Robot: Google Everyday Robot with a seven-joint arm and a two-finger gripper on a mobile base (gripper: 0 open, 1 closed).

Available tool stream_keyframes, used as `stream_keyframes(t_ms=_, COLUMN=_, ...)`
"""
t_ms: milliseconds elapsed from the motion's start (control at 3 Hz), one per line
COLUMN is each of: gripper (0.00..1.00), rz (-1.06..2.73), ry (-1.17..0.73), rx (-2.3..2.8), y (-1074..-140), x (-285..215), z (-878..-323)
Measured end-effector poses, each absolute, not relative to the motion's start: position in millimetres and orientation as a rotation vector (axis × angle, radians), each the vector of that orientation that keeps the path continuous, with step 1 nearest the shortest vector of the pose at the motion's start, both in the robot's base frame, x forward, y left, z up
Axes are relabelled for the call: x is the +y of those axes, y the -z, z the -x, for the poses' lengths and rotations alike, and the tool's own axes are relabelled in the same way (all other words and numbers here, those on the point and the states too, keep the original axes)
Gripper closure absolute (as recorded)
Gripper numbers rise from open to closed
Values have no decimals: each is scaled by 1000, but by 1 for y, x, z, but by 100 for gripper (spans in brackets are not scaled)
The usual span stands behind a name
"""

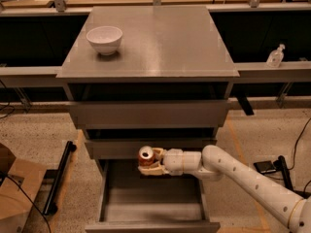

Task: Place coke can into bottom drawer

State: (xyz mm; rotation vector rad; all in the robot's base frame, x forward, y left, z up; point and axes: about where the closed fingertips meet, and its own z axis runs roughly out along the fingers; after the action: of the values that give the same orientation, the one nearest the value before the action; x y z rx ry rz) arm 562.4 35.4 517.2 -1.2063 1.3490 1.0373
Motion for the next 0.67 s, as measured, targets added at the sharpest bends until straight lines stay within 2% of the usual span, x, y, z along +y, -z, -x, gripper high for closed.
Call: stream_keyframes(t_ms=667, gripper=100, rz=1213, ry=-1003, rx=1448, y=-453, x=27, z=-566)
